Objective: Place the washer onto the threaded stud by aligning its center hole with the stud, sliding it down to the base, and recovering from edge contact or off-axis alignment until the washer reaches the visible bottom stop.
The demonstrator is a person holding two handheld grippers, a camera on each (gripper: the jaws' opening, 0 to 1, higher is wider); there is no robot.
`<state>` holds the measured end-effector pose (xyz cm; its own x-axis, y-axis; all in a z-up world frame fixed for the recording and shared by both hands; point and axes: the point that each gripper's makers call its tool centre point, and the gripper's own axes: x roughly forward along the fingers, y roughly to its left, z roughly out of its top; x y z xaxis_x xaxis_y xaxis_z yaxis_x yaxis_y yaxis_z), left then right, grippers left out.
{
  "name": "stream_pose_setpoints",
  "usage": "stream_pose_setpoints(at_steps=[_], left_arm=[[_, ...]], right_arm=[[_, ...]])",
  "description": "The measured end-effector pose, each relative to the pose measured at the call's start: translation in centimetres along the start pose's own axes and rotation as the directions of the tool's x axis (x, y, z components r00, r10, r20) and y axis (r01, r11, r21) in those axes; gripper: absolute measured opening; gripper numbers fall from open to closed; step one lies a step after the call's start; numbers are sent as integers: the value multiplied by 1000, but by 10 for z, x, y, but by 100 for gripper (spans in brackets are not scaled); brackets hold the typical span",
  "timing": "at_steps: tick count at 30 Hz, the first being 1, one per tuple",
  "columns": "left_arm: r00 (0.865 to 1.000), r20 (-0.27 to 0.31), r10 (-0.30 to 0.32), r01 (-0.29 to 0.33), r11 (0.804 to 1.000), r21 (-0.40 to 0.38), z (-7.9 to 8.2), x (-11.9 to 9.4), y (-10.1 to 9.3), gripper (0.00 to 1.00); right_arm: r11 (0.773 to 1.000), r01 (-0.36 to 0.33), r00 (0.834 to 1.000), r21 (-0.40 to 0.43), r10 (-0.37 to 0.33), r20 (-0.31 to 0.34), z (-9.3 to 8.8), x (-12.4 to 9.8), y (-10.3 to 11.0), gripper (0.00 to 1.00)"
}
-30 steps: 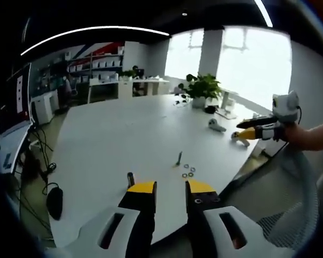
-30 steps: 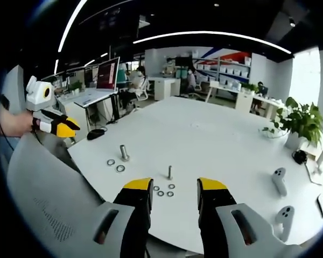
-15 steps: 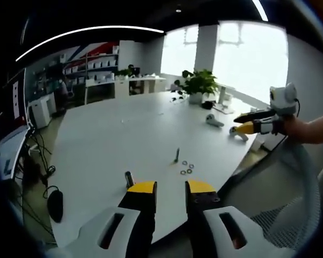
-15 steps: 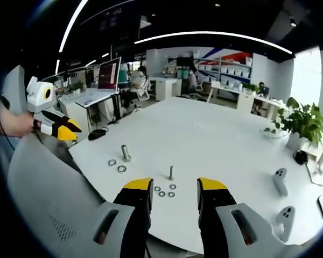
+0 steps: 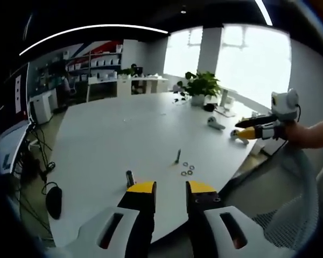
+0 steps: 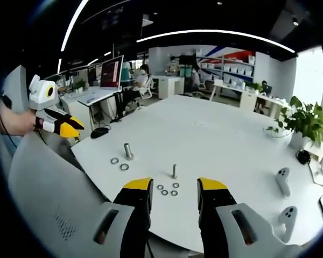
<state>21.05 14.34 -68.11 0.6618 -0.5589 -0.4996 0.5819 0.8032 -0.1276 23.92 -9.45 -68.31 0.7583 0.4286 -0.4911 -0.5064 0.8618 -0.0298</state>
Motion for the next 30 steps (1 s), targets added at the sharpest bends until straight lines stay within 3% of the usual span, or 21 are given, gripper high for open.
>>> stream_pose_setpoints(at_steps=[3, 5, 12, 17, 21, 30], left_arm=[[1000, -6, -5, 5, 1000, 18, 0, 0, -4, 20], [1000, 26, -9, 7, 998, 55, 7, -2, -7, 19], [1000, 10, 9, -10, 997, 82, 5, 0, -5, 19], [999, 11, 52, -53, 995, 88, 4, -2, 2, 19], [996, -32, 81, -79, 995, 66, -3, 2, 9, 19], [983, -114, 144, -133, 986, 98, -20, 5, 20, 19]], right_arm=[[1000, -6, 1000, -5, 6, -5, -1, 0, 2, 35], [1000, -2, 1000, -6, 2, -6, -1, 0, 1, 35], [999, -34, 999, 11, 34, -27, -5, 3, 6, 35], [998, -43, 999, 47, 44, -20, -6, 3, 6, 35], [996, -69, 997, 54, 71, -24, -7, 4, 11, 35], [993, -103, 995, 63, 104, -10, -5, 3, 18, 34]])
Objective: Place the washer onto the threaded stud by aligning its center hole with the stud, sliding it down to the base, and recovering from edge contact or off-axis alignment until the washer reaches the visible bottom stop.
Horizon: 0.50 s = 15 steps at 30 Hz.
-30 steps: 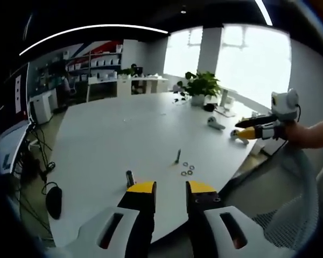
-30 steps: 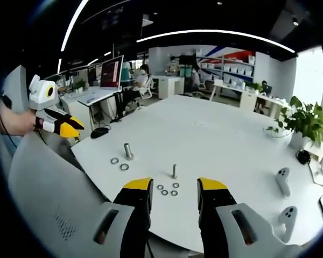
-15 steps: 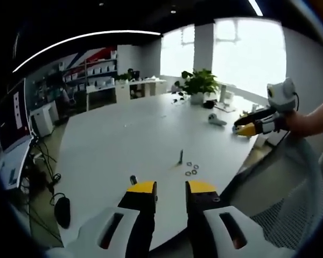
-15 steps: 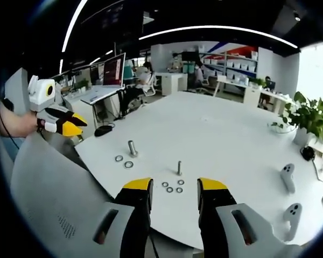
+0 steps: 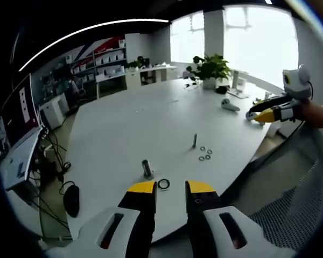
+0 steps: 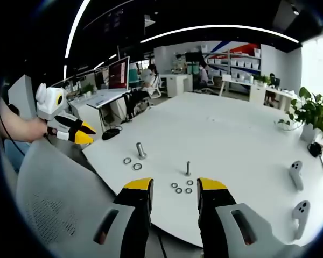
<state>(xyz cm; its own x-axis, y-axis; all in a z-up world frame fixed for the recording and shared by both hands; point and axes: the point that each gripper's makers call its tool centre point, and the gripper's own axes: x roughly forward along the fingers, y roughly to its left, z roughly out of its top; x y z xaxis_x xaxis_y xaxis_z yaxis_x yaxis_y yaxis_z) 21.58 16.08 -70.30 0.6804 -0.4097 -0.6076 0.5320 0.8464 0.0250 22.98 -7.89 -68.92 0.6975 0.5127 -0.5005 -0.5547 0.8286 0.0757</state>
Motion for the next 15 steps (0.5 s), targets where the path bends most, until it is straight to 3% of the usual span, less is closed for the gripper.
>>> stream_pose_setpoints(at_steps=[5, 7, 10, 15], left_arm=[[999, -41, 17, -17, 1000, -12, -10, 2, 6, 19], [996, -91, 5, -13, 997, -80, -20, 4, 5, 18], [993, -121, 7, -15, 997, -71, -24, 8, 7, 18], [991, -133, -20, 8, 996, -91, -28, 8, 3, 19]], right_arm=[[999, -32, 999, 3, 32, 8, 2, 1, 6, 34], [1000, -31, 999, 4, 30, 9, 1, 0, 6, 34], [999, -30, 1000, 14, 29, 3, 0, 1, 4, 34], [997, -55, 998, -47, 55, 7, 4, 1, 13, 34]])
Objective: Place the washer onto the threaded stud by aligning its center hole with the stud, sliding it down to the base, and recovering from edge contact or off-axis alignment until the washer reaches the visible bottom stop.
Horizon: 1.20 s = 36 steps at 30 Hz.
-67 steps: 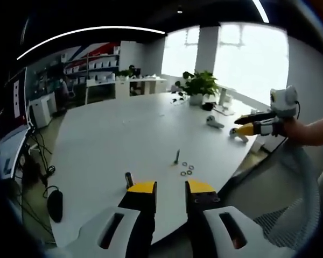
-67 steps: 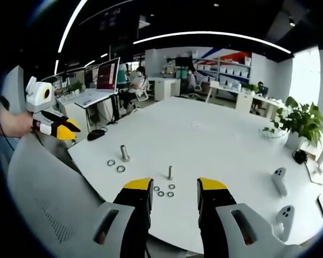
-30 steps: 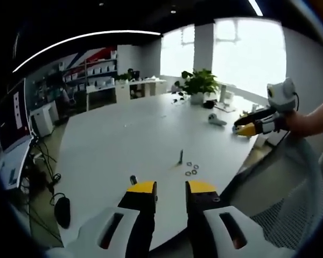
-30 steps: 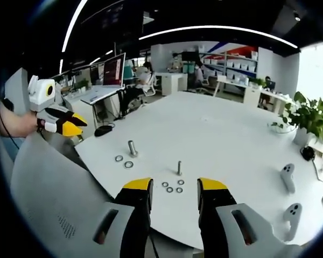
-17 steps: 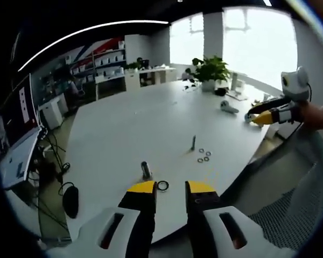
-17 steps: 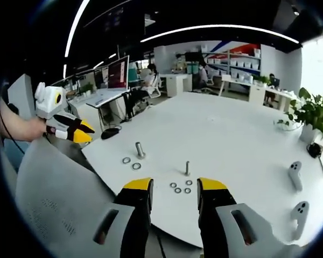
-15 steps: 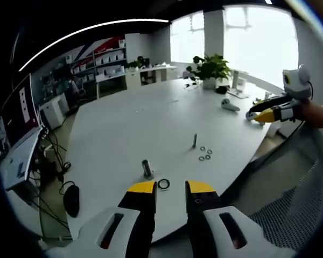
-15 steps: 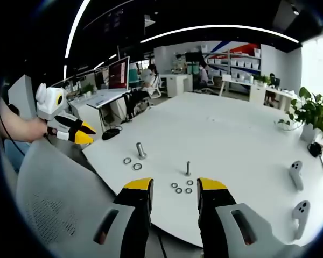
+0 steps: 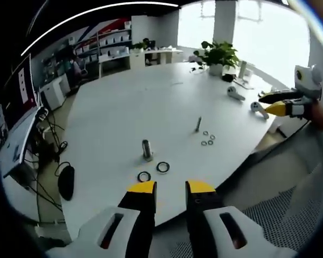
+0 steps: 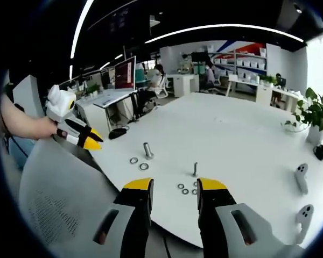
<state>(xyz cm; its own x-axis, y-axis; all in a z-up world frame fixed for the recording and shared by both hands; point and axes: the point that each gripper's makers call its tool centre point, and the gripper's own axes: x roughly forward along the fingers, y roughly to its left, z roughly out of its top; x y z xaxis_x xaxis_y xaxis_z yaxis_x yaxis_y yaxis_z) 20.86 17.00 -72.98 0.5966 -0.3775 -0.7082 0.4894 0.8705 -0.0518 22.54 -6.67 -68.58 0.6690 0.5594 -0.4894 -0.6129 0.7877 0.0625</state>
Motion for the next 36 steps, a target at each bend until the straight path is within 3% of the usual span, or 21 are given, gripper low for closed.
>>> stream_pose_setpoints(at_steps=[2, 7, 10, 16, 21, 25, 30, 36], left_arm=[[999, -26, -20, 18, 997, -74, -6, 2, 1, 19], [998, -38, -42, 35, 986, -161, -7, 6, 11, 22], [999, -19, -49, 43, 972, -229, -4, 6, 15, 22], [996, -56, -68, 59, 987, -148, -5, 18, 21, 26], [993, -83, -83, 72, 989, -130, -8, 35, 31, 29], [991, -84, -105, 92, 986, -141, -1, 39, 27, 32], [982, -153, -108, 102, 994, -45, -12, 56, 31, 32], [972, -206, -110, 106, 994, -34, -22, 78, 42, 33]], right_arm=[[1000, 26, 1000, -9, -26, 13, 2, -3, -4, 34], [998, 64, 998, 4, -64, 5, 2, -2, -13, 35], [998, 61, 998, 13, -61, -4, 0, -2, -13, 35], [997, 72, 997, 40, -71, -18, -4, -2, -16, 35], [995, 81, 996, 54, -80, -31, -7, -2, -20, 35], [994, 88, 996, 58, -86, -28, -7, -3, -20, 35], [994, 98, 995, 54, -97, -33, -8, -3, -21, 35], [993, 107, 994, 50, -105, -42, -10, -4, -22, 35]])
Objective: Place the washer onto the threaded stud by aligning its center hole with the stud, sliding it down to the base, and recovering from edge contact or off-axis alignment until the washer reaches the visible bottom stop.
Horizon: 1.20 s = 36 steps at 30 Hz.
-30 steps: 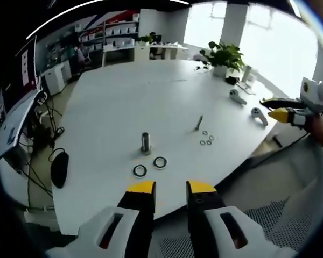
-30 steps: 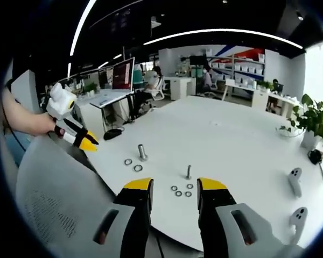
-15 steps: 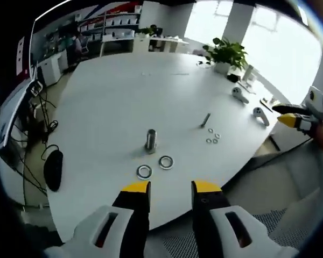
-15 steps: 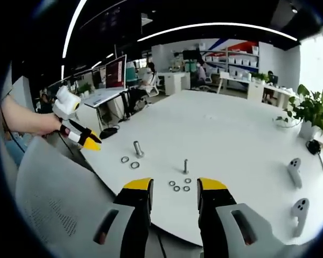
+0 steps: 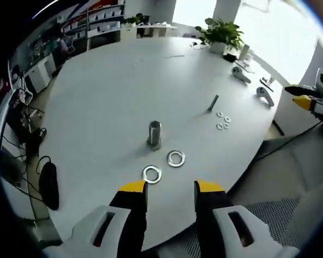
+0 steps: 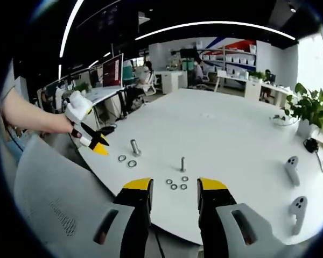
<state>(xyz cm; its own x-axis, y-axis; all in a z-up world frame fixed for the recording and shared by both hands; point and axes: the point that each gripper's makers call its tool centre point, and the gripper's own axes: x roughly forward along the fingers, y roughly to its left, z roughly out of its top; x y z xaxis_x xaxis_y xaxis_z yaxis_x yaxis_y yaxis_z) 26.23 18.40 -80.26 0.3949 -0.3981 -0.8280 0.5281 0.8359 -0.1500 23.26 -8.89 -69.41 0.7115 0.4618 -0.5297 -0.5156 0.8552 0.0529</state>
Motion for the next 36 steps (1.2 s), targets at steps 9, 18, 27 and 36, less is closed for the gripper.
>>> stream_pose_setpoints(at_steps=[9, 18, 27, 36], left_arm=[[994, -107, 11, -8, 1000, 29, -13, 27, 18, 33], [979, -205, 11, 4, 997, 72, -18, 51, 22, 33], [970, -240, 42, -4, 988, 157, -15, 63, 24, 28], [941, -329, 75, 32, 950, 310, -21, 61, 24, 26]], right_arm=[[1000, 2, 1000, 0, -2, -10, -2, 1, -1, 35], [1000, 19, 1000, 9, -18, -1, 0, 0, -5, 35], [999, 37, 999, 13, -37, 3, 0, -1, -8, 35], [999, 38, 999, 13, -37, -2, 0, -1, -8, 35]])
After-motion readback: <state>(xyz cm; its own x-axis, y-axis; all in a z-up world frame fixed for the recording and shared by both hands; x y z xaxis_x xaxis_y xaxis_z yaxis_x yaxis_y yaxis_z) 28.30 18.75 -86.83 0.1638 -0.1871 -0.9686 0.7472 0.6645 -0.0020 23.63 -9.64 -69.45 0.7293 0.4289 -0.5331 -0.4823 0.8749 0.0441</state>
